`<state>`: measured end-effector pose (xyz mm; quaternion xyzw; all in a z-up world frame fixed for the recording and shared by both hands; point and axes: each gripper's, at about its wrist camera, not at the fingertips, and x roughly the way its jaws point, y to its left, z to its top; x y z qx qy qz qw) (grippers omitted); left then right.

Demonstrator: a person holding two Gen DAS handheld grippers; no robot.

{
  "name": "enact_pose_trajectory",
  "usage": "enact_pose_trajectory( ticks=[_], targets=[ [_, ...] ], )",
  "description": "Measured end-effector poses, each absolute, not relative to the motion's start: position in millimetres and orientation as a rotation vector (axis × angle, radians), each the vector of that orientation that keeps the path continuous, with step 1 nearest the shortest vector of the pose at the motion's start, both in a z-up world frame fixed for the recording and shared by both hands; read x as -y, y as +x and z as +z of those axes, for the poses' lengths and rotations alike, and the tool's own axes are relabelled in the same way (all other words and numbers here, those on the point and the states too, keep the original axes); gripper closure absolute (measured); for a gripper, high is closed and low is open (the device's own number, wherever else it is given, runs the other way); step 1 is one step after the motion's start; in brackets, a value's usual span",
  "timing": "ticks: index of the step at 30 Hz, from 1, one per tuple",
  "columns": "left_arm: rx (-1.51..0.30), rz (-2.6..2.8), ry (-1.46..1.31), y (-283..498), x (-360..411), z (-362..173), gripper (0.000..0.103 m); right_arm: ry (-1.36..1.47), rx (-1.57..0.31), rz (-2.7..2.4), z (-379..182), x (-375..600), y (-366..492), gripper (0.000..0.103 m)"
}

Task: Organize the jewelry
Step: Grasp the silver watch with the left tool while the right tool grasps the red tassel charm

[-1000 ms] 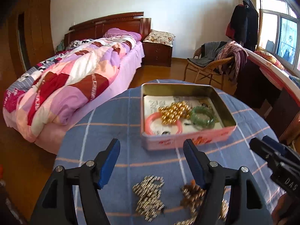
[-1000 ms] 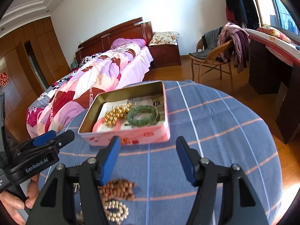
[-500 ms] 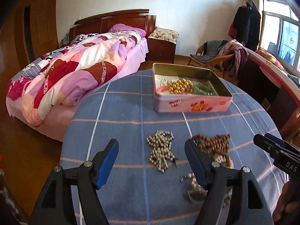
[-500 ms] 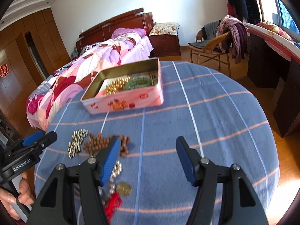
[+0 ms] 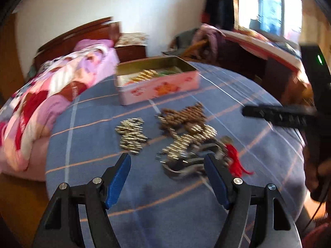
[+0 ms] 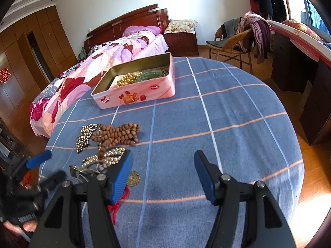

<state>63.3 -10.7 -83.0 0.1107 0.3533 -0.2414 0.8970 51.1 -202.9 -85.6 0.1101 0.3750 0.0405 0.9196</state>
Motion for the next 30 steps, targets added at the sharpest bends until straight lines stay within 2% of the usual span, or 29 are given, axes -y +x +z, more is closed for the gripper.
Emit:
enact_pose_trajectory(
  ticks=[15, 16, 17, 20, 22, 25, 30],
  targets=[
    [-0.791, -0.541, 0.207, 84, 29, -99, 0.03, 0.201, -0.826, 0.108, -90, 197, 39, 0.038],
    [-0.807, -0.552, 0.198, 84, 28, -100, 0.033, 0.189, -0.832, 0.12, -91, 194, 37, 0.038],
    [-0.813, -0.567, 0.183, 83, 27, -99, 0.044, 0.177, -0.836, 0.138, -91, 189, 35, 0.038],
    [-0.827, -0.597, 0.142, 79, 22, -98, 0.066, 0.11, -0.85, 0.174, -95, 172, 31, 0.038],
    [-0.834, -0.595, 0.129, 78, 18, -98, 0.071, 0.081, -0.861, 0.188, -98, 164, 31, 0.038],
    [-0.839, -0.577, 0.126, 73, 13, -96, 0.09, 0.066, -0.883, 0.222, -104, 155, 32, 0.038],
    [-0.834, -0.559, 0.101, 67, -2, -91, 0.097, 0.019, -0.909, 0.254, -109, 142, 34, 0.038]
  ],
)
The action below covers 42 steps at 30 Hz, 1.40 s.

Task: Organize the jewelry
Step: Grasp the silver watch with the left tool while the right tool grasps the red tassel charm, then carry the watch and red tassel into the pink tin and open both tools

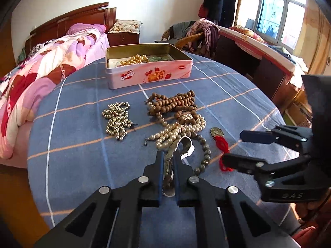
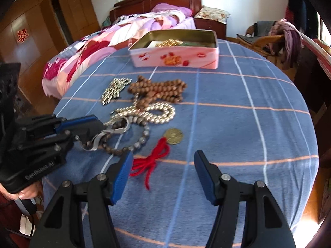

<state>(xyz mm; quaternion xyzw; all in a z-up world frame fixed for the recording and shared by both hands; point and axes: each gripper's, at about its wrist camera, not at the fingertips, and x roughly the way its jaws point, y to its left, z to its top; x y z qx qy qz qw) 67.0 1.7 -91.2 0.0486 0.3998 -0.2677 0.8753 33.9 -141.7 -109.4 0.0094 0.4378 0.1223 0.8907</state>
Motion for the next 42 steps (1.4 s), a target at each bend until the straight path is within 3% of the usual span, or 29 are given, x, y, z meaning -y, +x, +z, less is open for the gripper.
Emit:
enact_pose_trajectory(
  ticks=[6, 7, 8, 9, 10, 11, 16, 17, 19, 29, 42],
  targets=[
    [-0.801, -0.587, 0.119, 59, -10, -86, 0.097, -0.083, -0.917, 0.243, -117, 126, 33, 0.04],
    [-0.796, -0.592, 0.12, 58, -11, -85, 0.086, -0.112, -0.914, 0.233, -117, 123, 33, 0.044],
    [-0.793, -0.599, 0.118, 57, -10, -83, 0.061, -0.138, -0.907, 0.219, -117, 121, 33, 0.057],
    [-0.796, -0.596, 0.109, 57, -11, -82, 0.047, -0.135, -0.907, 0.226, -116, 123, 33, 0.065],
    [-0.796, -0.59, 0.1, 58, -11, -81, 0.029, -0.128, -0.91, 0.226, -115, 125, 34, 0.081],
    [-0.798, -0.591, 0.092, 59, -12, -81, 0.029, -0.127, -0.912, 0.216, -115, 128, 35, 0.09],
    [-0.845, -0.56, 0.138, 67, -5, -94, 0.032, -0.052, -0.918, 0.186, -114, 151, 37, 0.092],
    [-0.863, -0.562, 0.15, 68, -3, -98, 0.052, -0.018, -0.919, 0.18, -113, 158, 38, 0.092],
    [-0.914, -0.568, 0.156, 72, 0, -108, 0.077, 0.046, -0.92, 0.185, -112, 169, 38, 0.092],
    [-0.917, -0.57, 0.048, 77, -13, -104, 0.08, 0.169, -0.834, 0.196, -89, 191, 29, 0.092],
    [-0.773, -0.591, -0.088, 79, -34, -65, 0.08, 0.214, -0.734, 0.189, -58, 204, 38, 0.092]
  ],
)
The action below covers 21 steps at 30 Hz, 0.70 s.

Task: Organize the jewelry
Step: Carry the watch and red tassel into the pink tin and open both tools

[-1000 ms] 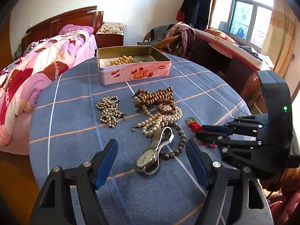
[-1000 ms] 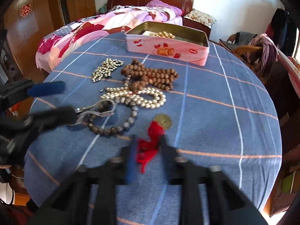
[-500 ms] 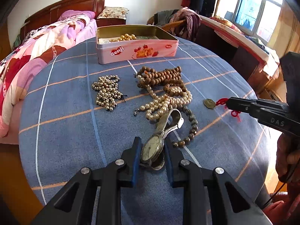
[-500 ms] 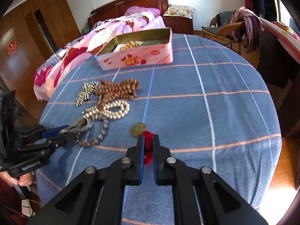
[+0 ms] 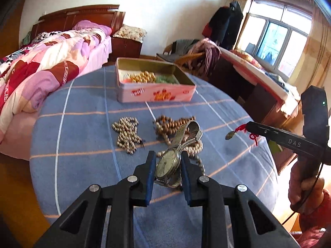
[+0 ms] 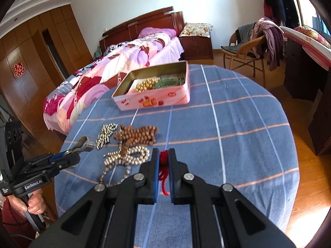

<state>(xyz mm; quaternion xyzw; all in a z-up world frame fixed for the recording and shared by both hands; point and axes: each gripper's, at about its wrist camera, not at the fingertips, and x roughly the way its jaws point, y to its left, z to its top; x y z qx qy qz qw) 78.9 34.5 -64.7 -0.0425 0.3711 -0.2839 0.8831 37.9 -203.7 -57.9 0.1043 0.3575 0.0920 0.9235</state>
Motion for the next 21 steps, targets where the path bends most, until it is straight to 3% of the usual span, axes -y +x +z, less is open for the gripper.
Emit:
enact_pose_trajectory(
  ticks=[21],
  targets=[
    [-0.629, -0.506, -0.139, 147, -24, -19, 0.08, 0.199, -0.537, 0.211, 9, 201, 107, 0.092]
  ],
)
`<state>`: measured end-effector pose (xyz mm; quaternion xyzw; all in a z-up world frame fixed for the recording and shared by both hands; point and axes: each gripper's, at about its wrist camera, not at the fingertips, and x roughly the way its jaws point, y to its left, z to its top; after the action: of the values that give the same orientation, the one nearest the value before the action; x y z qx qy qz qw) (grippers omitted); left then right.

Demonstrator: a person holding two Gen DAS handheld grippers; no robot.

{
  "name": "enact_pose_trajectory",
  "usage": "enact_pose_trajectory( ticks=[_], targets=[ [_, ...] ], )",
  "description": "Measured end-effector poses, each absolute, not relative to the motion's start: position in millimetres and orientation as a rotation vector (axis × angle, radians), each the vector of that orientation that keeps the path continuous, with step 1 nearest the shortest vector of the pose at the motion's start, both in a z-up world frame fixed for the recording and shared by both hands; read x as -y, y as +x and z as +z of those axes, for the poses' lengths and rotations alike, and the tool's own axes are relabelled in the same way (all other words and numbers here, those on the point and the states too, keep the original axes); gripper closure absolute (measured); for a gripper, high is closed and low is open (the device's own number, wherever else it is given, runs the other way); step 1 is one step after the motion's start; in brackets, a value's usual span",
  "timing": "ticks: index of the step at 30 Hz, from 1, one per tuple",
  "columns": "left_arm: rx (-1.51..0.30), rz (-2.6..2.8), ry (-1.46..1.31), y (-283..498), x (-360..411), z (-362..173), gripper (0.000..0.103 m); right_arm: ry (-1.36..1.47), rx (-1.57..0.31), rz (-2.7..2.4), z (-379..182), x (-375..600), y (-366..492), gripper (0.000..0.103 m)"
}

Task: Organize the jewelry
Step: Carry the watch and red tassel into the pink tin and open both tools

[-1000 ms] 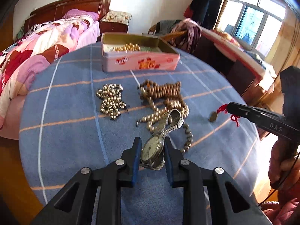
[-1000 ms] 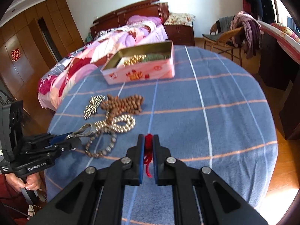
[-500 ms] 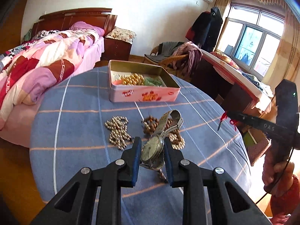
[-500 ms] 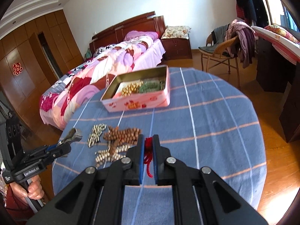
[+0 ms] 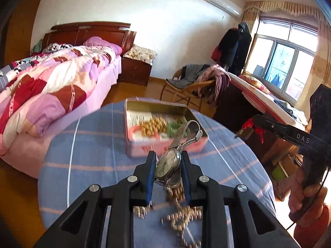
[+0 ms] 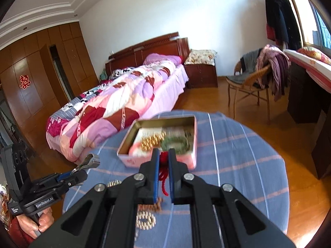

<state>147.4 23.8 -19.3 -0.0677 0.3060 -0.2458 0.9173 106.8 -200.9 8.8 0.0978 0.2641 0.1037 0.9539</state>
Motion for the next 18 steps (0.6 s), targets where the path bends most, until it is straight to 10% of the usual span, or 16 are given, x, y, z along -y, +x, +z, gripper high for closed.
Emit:
enact_pose_trajectory(
  ticks=[18],
  targets=[
    [-0.618, -0.451, -0.142, 259, 10, -28, 0.08, 0.243, -0.551, 0.212, -5, 196, 221, 0.092]
  ],
)
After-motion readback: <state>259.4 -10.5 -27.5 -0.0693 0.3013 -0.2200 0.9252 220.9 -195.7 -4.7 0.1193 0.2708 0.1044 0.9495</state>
